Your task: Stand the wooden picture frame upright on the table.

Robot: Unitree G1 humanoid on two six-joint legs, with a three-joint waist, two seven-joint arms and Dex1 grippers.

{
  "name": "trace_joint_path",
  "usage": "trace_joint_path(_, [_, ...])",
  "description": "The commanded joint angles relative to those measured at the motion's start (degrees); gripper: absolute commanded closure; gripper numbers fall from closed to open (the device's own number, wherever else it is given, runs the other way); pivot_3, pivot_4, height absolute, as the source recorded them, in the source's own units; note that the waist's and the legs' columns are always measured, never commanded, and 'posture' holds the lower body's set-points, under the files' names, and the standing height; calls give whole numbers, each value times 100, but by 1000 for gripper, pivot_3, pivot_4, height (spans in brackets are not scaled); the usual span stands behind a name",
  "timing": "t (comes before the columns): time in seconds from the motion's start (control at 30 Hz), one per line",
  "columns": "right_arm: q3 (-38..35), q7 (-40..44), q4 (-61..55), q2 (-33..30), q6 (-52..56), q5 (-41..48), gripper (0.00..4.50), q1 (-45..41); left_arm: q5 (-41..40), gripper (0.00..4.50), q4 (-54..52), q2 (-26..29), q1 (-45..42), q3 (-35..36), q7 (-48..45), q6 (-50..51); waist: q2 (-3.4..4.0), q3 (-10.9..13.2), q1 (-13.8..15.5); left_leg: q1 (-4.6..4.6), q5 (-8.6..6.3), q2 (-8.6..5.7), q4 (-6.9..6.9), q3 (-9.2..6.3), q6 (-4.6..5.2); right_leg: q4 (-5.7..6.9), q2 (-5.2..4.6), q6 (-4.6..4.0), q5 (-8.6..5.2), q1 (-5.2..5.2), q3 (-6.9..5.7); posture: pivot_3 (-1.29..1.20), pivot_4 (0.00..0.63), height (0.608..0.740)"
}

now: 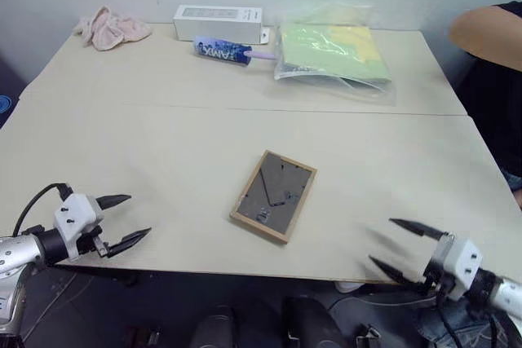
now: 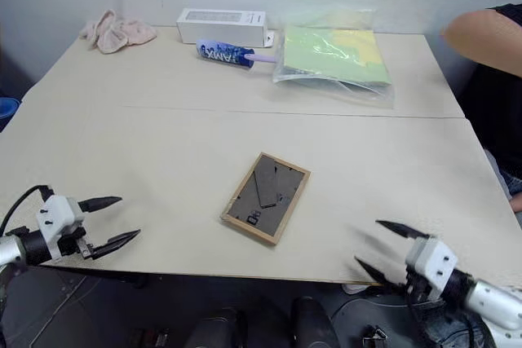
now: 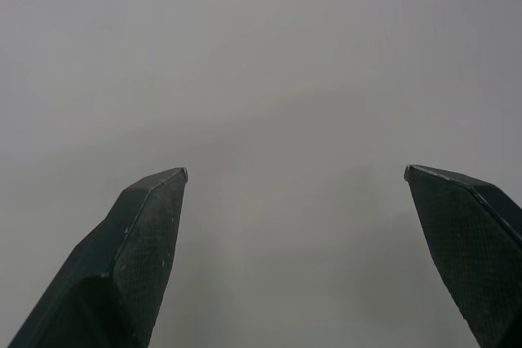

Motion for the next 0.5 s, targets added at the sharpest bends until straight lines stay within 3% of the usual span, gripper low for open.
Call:
trace_joint_path(0.03, [166, -77, -156, 98, -117, -56, 30, -162, -68, 0, -229, 43, 1, 109, -9, 78, 0, 0, -6, 1, 0, 0, 0, 0, -1, 1, 0, 0, 0, 0, 0, 0, 150, 740])
trace_joint_path(0.17, [357, -109, -239, 122, 107, 41, 30, -433, -327, 0, -574, -25, -91, 75, 40, 538, 0, 0, 6, 0, 1, 0, 0, 0, -3, 0, 0, 0, 0, -1, -1, 0, 150, 740])
trace_joint_path(0.27, [820, -295, -488, 135, 895, 54, 576, -1004, -342, 0, -956, -26, -481, -358, 108, 1052, 0, 0, 6, -1, 8, 0, 5, -1, -16, 3, 0, 1, 0, 0, -2, 0, 150, 740])
trace_joint_path(0.5, [1790, -897, -117, 396, 1877, -852, 3021, -2460, 348, 2149, -955, -707, -1990, -1720, 800, 1708, 4, -2, 25, -16, 20, -4, 23, -2, -36, 11, 5, 6, 3, -8, -7, 0, 150, 740])
